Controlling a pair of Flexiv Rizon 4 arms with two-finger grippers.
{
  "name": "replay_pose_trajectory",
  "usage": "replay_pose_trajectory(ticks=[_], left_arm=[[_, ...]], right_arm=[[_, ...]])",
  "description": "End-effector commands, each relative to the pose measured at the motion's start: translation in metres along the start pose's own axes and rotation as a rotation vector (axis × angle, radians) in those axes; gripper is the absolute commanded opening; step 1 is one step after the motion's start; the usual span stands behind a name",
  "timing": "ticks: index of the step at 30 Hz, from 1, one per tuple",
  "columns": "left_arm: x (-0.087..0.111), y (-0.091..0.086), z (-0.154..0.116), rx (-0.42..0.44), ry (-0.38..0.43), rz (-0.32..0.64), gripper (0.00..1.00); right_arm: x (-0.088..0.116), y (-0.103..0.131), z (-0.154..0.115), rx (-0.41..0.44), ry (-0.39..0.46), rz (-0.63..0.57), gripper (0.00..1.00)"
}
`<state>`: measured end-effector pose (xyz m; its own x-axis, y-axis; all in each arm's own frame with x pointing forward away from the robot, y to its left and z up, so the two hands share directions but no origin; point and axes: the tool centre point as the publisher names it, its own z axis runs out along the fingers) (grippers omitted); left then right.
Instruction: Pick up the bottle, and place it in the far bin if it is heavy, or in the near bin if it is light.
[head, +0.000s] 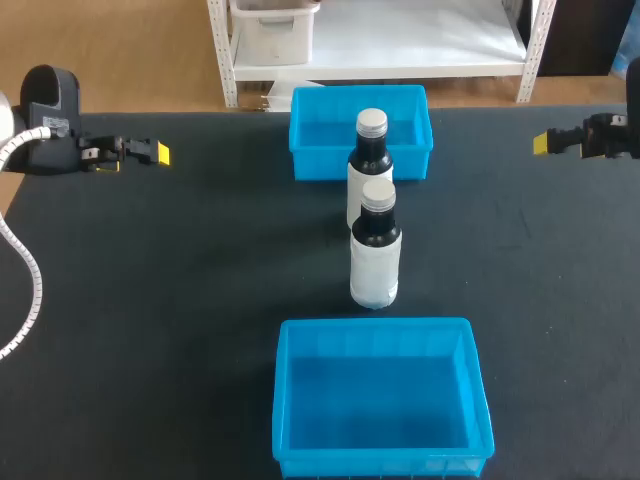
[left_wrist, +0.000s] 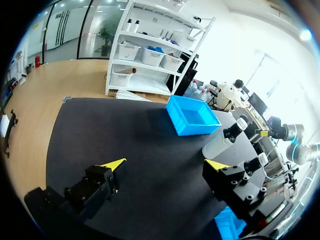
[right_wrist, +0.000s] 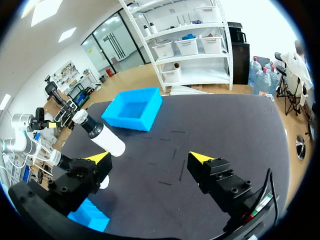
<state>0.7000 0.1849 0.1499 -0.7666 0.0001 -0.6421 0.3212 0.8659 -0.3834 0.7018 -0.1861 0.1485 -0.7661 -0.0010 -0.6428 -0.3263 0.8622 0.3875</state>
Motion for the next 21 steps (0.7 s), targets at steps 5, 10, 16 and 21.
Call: replay_pose_trajectory(ticks=[5, 10, 16, 21], left_arm=[[0.0, 0.0, 0.0, 0.0, 0.0, 0.0, 1.0], [0.0, 0.0, 0.0, 0.0, 0.0, 0.0, 1.0], [0.0, 0.0, 0.0, 0.0, 0.0, 0.0, 1.0], [0.0, 0.0, 0.0, 0.0, 0.0, 0.0, 1.0]], right_arm=[[0.0, 0.002, -0.001, 0.007, 0.0, 0.001, 1.0], [0.0, 0.002, -0.001, 0.007, 0.0, 0.001, 1.0], [-0.001, 0.006, -0.001, -0.163, 0.011, -0.279, 1.0], [0.003, 0.017, -0.017, -0.531, 0.113, -0.674, 1.0]])
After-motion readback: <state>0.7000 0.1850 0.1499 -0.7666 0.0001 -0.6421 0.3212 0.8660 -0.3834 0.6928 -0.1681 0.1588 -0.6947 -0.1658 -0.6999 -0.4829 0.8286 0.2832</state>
